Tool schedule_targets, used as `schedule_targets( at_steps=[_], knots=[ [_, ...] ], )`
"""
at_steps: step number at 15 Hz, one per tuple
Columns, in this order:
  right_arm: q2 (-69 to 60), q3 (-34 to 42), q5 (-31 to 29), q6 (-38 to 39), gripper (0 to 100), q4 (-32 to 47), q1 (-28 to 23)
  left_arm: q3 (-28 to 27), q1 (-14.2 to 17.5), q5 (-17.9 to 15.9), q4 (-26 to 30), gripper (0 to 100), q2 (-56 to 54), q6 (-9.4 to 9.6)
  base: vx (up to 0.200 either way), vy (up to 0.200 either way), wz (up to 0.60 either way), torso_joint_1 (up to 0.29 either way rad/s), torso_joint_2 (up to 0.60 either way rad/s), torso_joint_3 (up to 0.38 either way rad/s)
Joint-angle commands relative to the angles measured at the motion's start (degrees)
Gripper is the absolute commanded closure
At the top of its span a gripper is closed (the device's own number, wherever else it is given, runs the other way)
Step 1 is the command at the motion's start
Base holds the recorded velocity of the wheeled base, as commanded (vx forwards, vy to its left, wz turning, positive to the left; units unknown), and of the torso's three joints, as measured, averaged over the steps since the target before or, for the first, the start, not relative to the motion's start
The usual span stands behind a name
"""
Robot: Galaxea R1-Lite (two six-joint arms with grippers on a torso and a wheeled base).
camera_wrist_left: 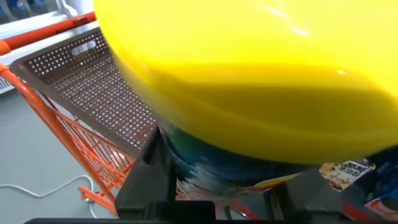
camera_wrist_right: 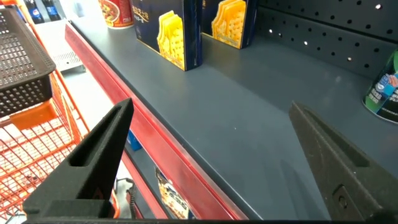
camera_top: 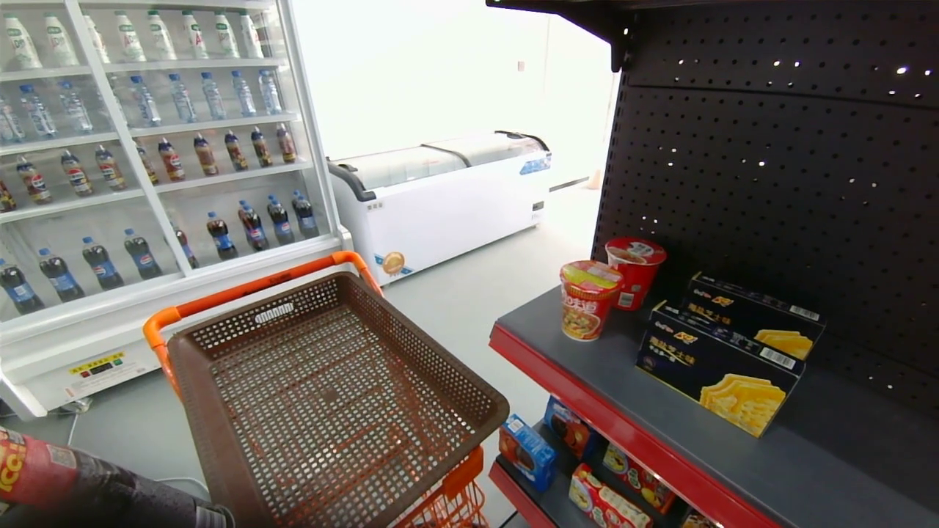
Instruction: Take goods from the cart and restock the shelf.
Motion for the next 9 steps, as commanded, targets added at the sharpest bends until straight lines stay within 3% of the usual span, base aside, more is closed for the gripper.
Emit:
schedule_targets(
  at_steps=[1,9],
  knots=[
    [0.07,0.01,0.04,-0.02,0,-0.03,-0.02,0.22,-0.08,-0.08,-0.13,100,-0.05,0.0,0.0,0.0,-0.6,-0.012,-0.01,0.002],
    [0.07,0.01,0.04,-0.02,0,-0.03,-0.02,0.93,-0.17,-0.08,-0.13,100,-0.05,0.0,0.0,0.0,-0.6,0.004,0.0,0.001]
  ],
)
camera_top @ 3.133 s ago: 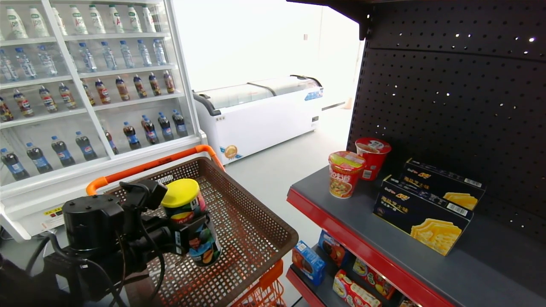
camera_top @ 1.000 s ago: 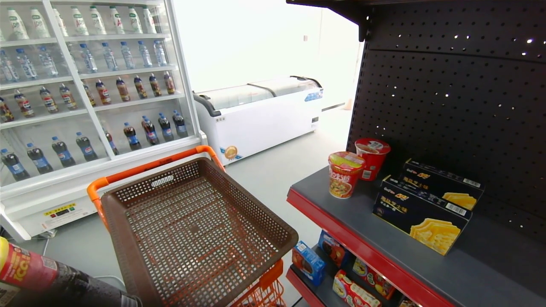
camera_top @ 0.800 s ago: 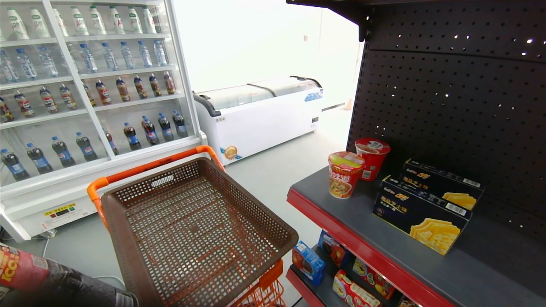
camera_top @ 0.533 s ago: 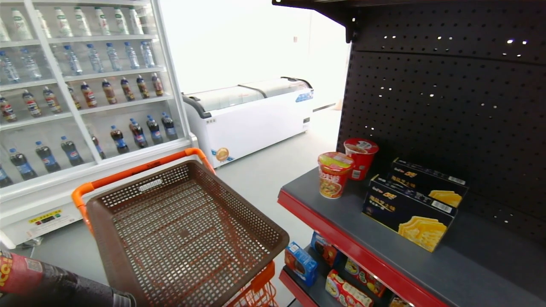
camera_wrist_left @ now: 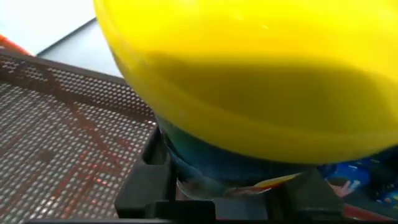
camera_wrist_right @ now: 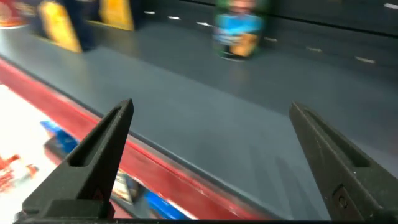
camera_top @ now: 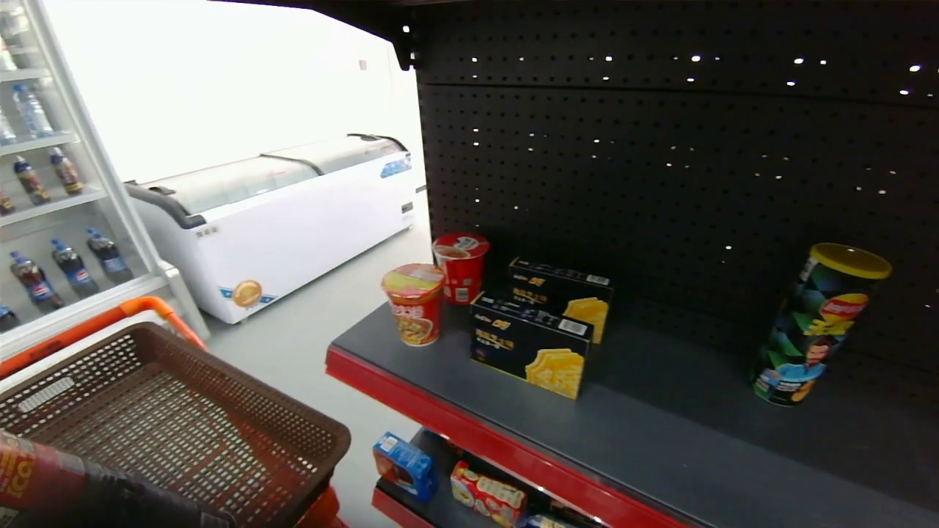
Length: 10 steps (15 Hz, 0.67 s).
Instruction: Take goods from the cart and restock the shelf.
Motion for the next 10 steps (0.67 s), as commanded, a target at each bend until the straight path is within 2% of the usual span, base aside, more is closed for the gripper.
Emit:
schedule_targets(
  at_steps=[1,10],
  knots=[
    [0.07,0.01,0.04,-0.04,0,0.03,0.02,-0.21,-0.06,-0.06,-0.04,100,0.19,-0.03,0.0,0.0,-0.6,0.007,0.01,0.002],
    [0.07,0.01,0.04,-0.04,0,0.03,0.02,0.23,-0.06,0.03,-0.04,100,0.19,-0.03,0.0,0.0,-0.6,0.002,0.0,0.001]
  ],
)
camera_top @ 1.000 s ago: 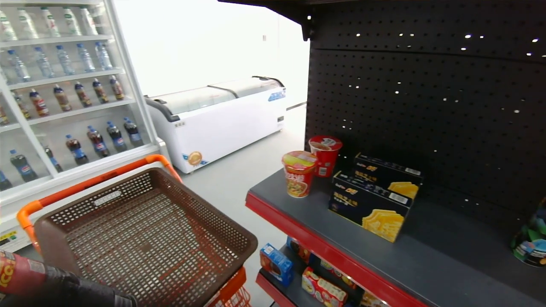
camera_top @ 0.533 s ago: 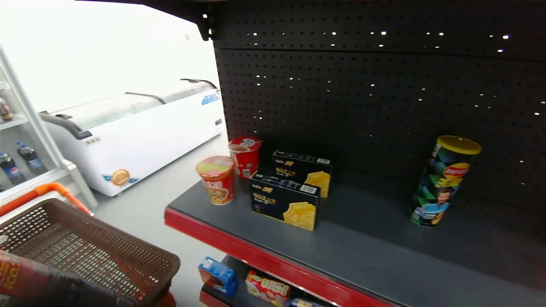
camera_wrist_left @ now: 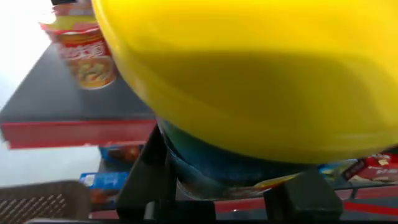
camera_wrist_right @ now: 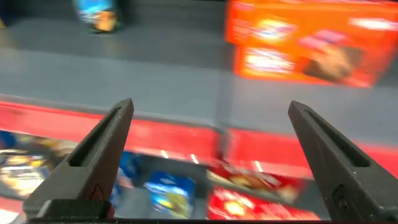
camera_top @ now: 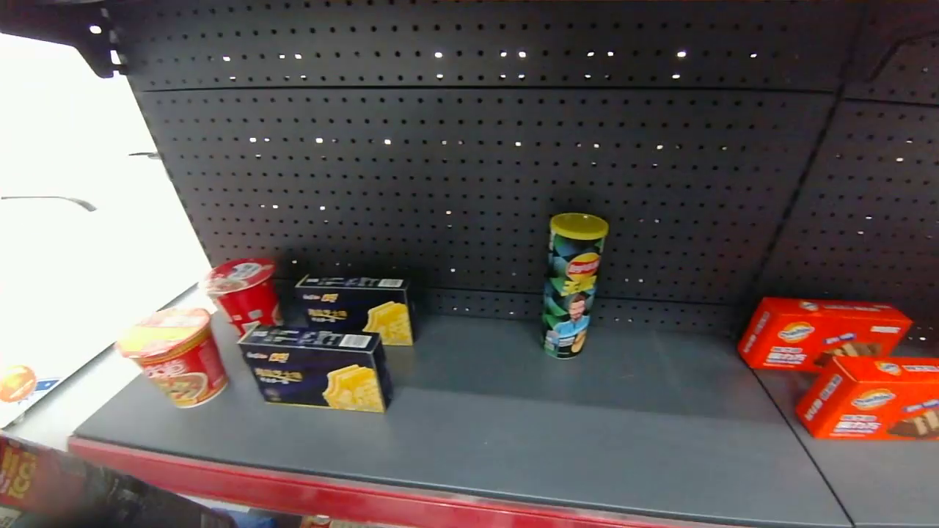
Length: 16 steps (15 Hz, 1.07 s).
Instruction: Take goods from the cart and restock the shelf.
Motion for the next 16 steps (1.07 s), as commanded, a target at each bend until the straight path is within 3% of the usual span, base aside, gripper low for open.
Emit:
schedule_targets(
  at_steps=[1,10,12,14,16],
  knots=[
    [0.07,0.01,0.01,-0.02,0,0.09,0.02,0.21,0.0,0.0,-0.05,100,0.17,-0.03,0.0,0.0,-0.6,-0.002,0.0,0.007],
    [0.07,0.01,0.01,-0.02,0,0.0,0.02,-2.43,0.36,0.88,0.21,100,0.25,-0.21,0.0,0.0,0.0,0.0,0.0,0.0],
    [0.07,0.01,-0.07,-0.02,0,0.09,0.02,-5.42,0.09,0.97,2.14,100,0.43,-1.79,0.0,0.0,0.0,0.0,0.0,0.0],
    [0.07,0.01,0.01,-0.11,0,0.0,-0.07,-5.15,0.18,1.15,2.94,100,-1.77,-1.79,0.0,0.0,0.3,0.001,0.0,0.001],
    [0.07,0.01,-0.07,-0.02,0,0.0,-0.07,-4.98,0.27,1.24,9.09,100,-6.95,-1.7,0.0,0.0,0.6,0.002,0.0,0.002]
  ],
)
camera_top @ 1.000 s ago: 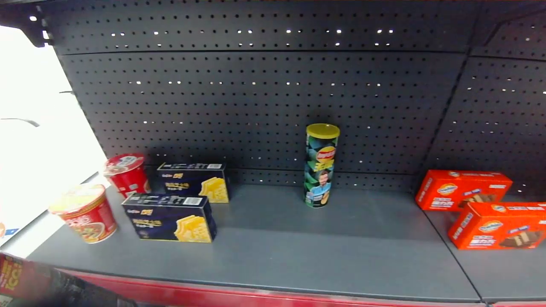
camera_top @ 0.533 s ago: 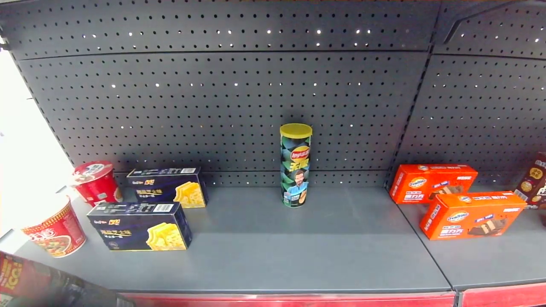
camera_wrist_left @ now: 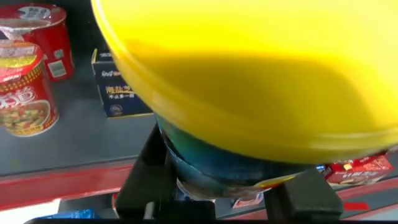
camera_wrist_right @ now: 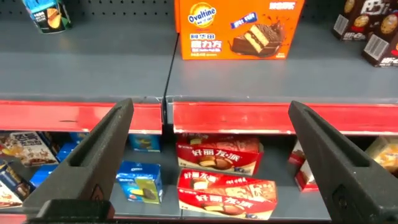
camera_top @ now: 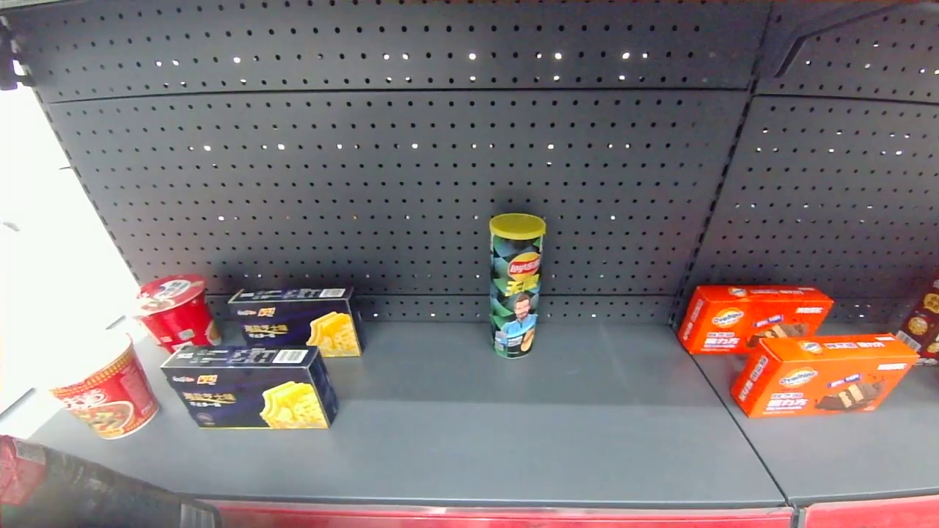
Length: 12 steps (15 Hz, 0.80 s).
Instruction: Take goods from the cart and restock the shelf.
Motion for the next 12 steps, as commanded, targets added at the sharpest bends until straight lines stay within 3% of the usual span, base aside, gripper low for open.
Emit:
schedule_targets(
  at_steps=[1,5,6,8,10,11,12],
  knots=[
    [0.07,0.01,0.01,-0.02,0,0.03,0.02,-0.13,0.1,0.09,5.43,100,-6.31,0.03,0.0,0.0,0.6,-0.007,0.0,0.002],
    [0.07,-0.08,0.1,-0.46,0,0.21,0.11,3.21,0.1,0.09,16.42,100,-19.23,-0.32,0.0,0.0,0.0,0.0,0.0,0.0],
    [0.07,0.01,0.19,-0.64,0,0.03,0.02,3.74,0.1,0.09,17.03,100,-20.72,-0.15,0.0,0.0,0.0,0.0,0.0,0.0],
    [0.07,-0.08,0.36,-0.81,0,0.3,0.11,3.47,0.01,3.6,17.38,100,-21.25,0.03,0.0,0.0,0.0,0.0,0.0,0.0],
    [0.07,-0.52,0.89,-0.9,0,0.12,0.02,3.03,0.01,5.63,17.03,100,-21.25,2.22,0.0,0.0,0.0,0.0,0.0,0.0],
    [0.07,-7.64,3.62,0.07,0,0.03,0.9,1.63,0.01,5.8,16.94,100,-20.98,2.49,0.0,0.0,0.0,0.0,0.0,0.0],
    [18.09,-19.33,5.9,4.2,0,0.91,3.97,-0.13,-0.08,5.71,17.38,100,-19.23,2.93,0.0,0.0,0.0,0.0,0.0,0.0]
  ],
)
